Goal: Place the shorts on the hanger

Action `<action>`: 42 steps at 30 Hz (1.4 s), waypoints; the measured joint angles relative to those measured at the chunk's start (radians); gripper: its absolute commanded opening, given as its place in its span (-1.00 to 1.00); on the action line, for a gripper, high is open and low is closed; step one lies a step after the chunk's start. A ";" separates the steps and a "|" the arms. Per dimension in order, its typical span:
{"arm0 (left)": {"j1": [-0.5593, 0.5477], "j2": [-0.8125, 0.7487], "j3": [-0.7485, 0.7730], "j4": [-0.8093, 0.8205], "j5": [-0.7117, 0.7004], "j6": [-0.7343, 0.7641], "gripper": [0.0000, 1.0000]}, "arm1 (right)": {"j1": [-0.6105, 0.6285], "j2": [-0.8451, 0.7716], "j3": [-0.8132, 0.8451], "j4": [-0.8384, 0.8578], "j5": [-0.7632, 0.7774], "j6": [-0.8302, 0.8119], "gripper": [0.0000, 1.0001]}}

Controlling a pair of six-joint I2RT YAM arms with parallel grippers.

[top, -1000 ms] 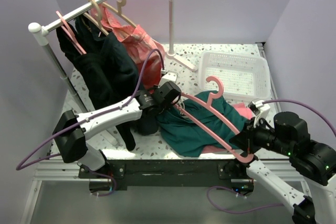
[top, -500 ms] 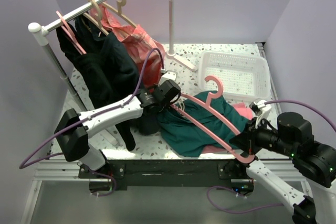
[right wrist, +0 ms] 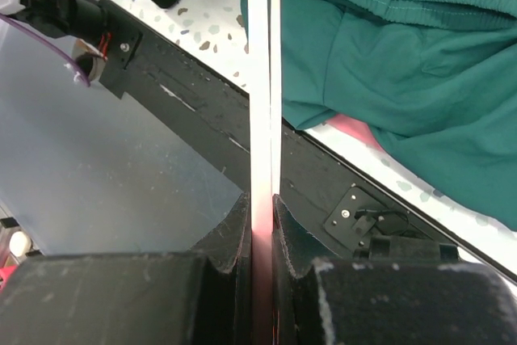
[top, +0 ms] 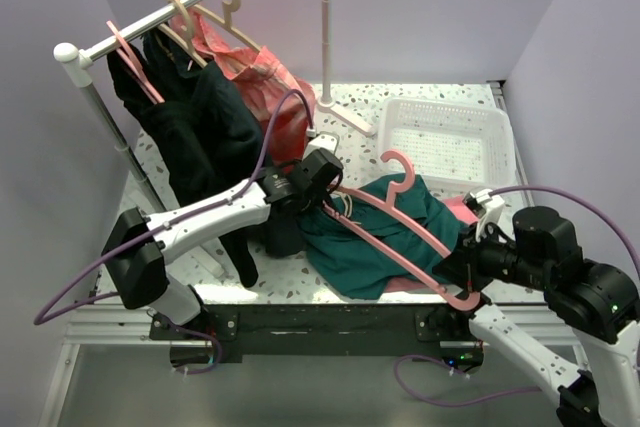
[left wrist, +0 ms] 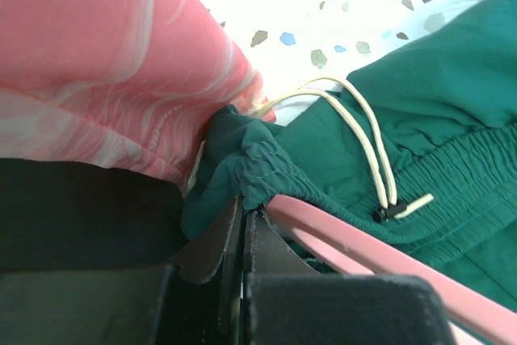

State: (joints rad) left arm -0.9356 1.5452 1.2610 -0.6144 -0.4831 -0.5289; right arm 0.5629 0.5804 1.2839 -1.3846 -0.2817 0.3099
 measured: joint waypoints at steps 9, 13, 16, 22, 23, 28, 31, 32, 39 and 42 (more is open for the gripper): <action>0.006 -0.137 -0.062 0.083 0.132 0.097 -1.00 | 0.019 0.134 0.077 -0.012 -0.007 -0.028 -1.00; -0.001 -0.216 -0.082 0.116 0.196 0.148 -1.00 | 0.021 0.186 0.103 -0.007 -0.032 -0.035 -1.00; -0.030 -0.256 -0.088 0.133 0.238 0.183 -1.00 | 0.021 0.194 0.073 0.016 -0.053 -0.039 -1.00; -0.097 -0.281 -0.096 0.135 0.290 0.251 -0.98 | 0.021 0.167 -0.075 0.127 -0.091 -0.050 -1.00; -0.101 -0.283 -0.097 0.134 0.294 0.258 -0.91 | 0.021 0.156 -0.093 0.141 -0.095 -0.051 -1.00; -0.105 -0.308 -0.098 0.129 0.298 0.301 -0.06 | 0.021 0.016 -0.248 0.272 -0.123 -0.049 -1.00; -0.106 -0.324 -0.097 0.137 0.298 0.333 0.20 | 0.021 -0.061 -0.320 0.332 -0.135 -0.045 -1.00; -0.106 -0.325 -0.095 0.139 0.299 0.340 0.31 | 0.021 -0.069 -0.333 0.343 -0.135 -0.043 -1.00; -0.106 -0.327 -0.085 0.171 0.328 0.363 0.75 | 0.021 -0.071 -0.373 0.394 -0.135 -0.033 -1.00; -0.106 -0.331 -0.085 0.198 0.347 0.364 0.80 | 0.021 -0.072 -0.373 0.401 -0.135 -0.032 -1.00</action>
State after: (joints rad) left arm -1.0420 1.2144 1.1763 -0.4164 -0.1360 -0.1646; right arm 0.5835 0.5079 0.9112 -0.9840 -0.4168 0.2779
